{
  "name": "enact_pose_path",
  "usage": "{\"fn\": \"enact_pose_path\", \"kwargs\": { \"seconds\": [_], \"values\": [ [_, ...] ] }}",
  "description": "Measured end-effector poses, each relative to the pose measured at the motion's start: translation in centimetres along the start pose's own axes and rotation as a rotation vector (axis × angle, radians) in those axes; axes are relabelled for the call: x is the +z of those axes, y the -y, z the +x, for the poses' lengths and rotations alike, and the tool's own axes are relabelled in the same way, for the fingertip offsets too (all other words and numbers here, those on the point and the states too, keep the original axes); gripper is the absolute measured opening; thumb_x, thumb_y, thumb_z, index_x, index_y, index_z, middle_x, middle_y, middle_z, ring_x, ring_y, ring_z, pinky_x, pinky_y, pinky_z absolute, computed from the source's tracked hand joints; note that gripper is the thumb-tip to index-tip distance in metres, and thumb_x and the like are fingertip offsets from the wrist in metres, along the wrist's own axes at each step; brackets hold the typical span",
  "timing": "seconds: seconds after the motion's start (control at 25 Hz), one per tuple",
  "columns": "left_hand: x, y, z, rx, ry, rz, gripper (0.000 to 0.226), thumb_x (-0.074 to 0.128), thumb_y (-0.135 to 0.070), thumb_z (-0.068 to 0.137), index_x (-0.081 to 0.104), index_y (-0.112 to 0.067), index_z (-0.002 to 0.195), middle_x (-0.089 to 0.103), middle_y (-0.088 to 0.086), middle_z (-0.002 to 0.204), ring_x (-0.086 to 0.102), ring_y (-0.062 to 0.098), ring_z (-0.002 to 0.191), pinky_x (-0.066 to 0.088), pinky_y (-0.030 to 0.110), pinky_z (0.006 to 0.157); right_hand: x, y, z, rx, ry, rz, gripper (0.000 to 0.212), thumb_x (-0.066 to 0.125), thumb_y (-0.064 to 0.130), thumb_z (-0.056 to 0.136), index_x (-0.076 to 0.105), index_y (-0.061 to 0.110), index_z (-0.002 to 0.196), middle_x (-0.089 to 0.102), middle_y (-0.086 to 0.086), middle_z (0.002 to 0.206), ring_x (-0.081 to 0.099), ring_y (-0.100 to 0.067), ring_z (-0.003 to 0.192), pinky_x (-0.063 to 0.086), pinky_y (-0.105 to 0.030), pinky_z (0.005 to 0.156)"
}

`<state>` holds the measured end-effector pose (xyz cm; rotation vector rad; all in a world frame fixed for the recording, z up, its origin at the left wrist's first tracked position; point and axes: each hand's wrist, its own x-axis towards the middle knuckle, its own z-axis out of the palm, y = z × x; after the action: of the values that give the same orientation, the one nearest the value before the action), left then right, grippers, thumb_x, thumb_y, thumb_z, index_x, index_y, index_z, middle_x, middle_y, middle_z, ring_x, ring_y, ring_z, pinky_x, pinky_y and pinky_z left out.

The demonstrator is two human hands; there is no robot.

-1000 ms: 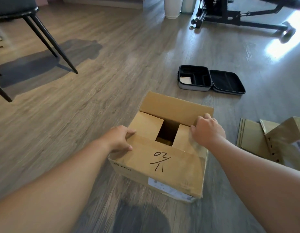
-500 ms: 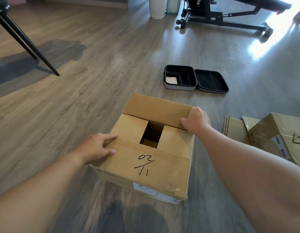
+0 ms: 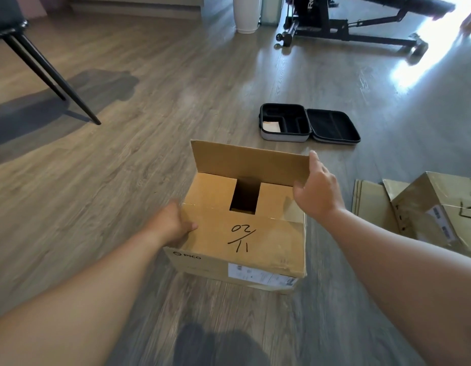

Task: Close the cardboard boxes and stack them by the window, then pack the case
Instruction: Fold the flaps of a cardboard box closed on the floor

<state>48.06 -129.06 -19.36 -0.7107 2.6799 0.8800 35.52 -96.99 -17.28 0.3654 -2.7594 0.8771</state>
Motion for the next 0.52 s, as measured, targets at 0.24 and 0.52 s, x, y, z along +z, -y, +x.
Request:
{"fn": "enact_pose_path", "kwargs": {
  "seconds": [0.24, 0.52],
  "values": [
    [-0.3, -1.0, -0.7, 0.061, -0.003, -0.074, 0.131, 0.087, -0.031, 0.076, -0.017, -0.038, 0.155, 0.047, 0.012, 0.150, 0.054, 0.034, 0.127, 0.044, 0.047, 0.103, -0.1, -0.5, -4.1, -0.148, 0.072, -0.298, 0.055, 0.056, 0.023, 0.092, 0.040, 0.004, 0.142, 0.061, -0.014, 0.125, 0.068, -0.032, 0.096, 0.050, -0.032, 0.070],
    [0.9, -1.4, -0.8, 0.139, -0.121, -0.079, 0.103, 0.087, -0.030, 0.074, 0.017, -0.030, 0.150, 0.055, -0.006, 0.124, 0.056, 0.021, 0.102, 0.050, 0.041, 0.092, 2.1, -0.8, -5.5, 0.071, 0.273, -0.364, 0.045, 0.045, 0.037, 0.099, 0.048, 0.007, 0.132, 0.060, -0.011, 0.106, 0.062, -0.029, 0.086, 0.049, -0.036, 0.068]
  ]
}}
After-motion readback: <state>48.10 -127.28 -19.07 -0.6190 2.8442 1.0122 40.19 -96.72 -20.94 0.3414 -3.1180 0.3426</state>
